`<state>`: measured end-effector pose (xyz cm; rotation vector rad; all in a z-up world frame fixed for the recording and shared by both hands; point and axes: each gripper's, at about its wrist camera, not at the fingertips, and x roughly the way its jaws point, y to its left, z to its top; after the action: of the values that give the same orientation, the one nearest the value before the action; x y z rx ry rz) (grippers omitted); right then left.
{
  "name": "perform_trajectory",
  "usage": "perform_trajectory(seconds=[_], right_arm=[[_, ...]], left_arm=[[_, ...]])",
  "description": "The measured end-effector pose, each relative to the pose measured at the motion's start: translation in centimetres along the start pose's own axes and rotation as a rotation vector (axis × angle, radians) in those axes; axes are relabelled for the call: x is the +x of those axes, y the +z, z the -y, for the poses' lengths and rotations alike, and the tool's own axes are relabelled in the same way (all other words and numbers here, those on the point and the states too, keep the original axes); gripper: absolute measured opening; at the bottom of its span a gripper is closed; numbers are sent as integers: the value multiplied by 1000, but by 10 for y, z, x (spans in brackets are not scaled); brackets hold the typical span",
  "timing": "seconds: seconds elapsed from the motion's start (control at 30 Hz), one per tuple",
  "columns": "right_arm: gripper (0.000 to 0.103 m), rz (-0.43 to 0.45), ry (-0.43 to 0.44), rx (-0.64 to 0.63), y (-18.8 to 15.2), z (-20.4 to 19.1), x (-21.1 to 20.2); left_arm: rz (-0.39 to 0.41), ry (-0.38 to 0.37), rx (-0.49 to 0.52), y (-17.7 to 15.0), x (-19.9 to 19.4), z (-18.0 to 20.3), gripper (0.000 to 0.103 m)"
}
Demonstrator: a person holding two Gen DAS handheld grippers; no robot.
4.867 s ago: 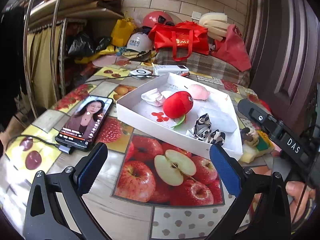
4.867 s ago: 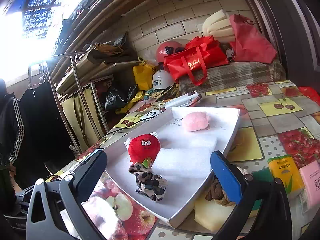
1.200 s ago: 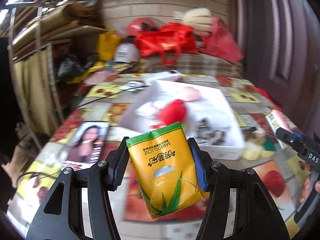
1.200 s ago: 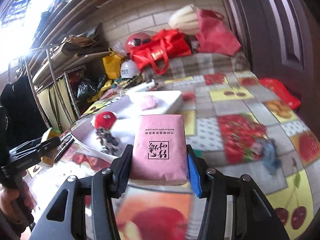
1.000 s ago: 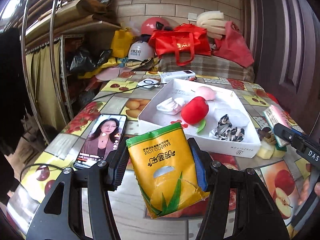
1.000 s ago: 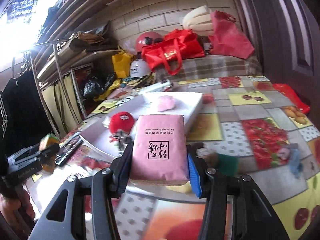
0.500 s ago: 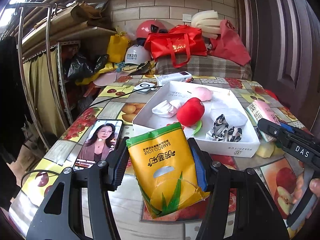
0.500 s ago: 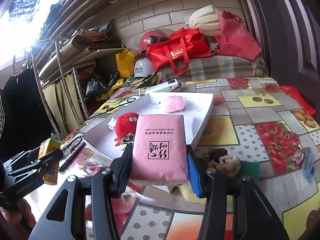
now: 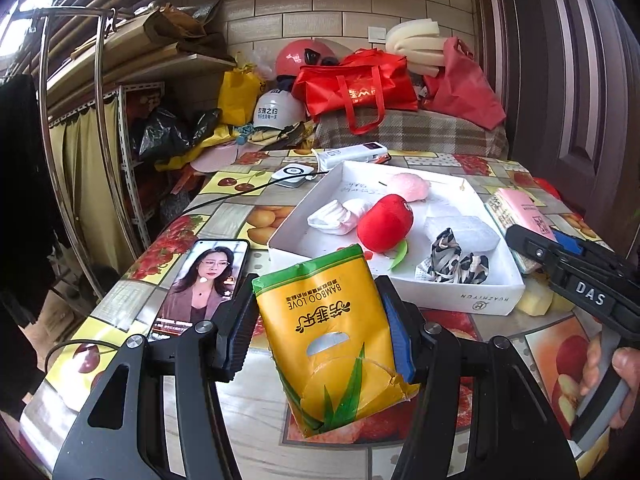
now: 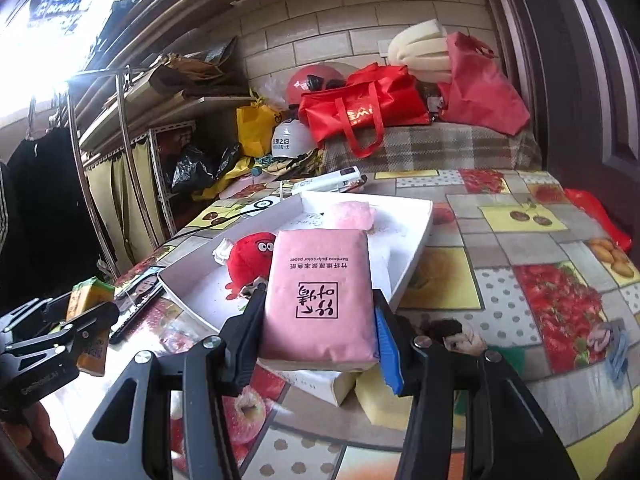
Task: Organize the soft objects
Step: 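Carry both held tissue packs over the white box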
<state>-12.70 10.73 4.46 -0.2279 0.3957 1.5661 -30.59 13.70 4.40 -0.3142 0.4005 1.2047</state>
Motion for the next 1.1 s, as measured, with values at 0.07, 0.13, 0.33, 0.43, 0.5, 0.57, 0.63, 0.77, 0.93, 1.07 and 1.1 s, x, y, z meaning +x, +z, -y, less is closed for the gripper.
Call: perform_trajectory(seconds=[0.07, 0.13, 0.33, 0.43, 0.5, 0.57, 0.63, 0.77, 0.93, 1.07, 1.1], right_arm=[[50, 2, -3, -14, 2, -2, 4], [50, 3, -4, -18, 3, -3, 6], [50, 6, -7, -24, 5, -1, 11], [50, 7, -9, -26, 6, 0, 13], [50, 8, -10, -26, 7, 1, 14], [50, 10, -14, -23, 7, 3, 15], [50, 11, -19, -18, 9, 5, 16], [50, 19, -37, -7, 11, 11, 18], [50, 27, -65, 2, 13, 18, 19], [50, 26, -81, 10, 15, 25, 22], [50, 28, -86, 4, 16, 26, 23]], left_arm=[[0, 1, 1, 0, 0, 0, 57], [-1, 1, 2, 0, 0, 0, 57], [-3, 2, 0, 0, 1, -1, 57], [-5, 4, 1, 0, 1, -2, 57], [-6, 5, 1, -1, 1, -2, 57], [-6, 4, 1, 0, 1, -2, 57], [-8, 4, 1, 0, 2, -3, 57], [-22, 3, -1, -3, 4, -5, 57], [-35, 2, 3, -3, 9, -4, 57], [-48, -4, 15, -2, 12, -3, 57], [-52, -4, 18, -3, 13, -3, 57]])
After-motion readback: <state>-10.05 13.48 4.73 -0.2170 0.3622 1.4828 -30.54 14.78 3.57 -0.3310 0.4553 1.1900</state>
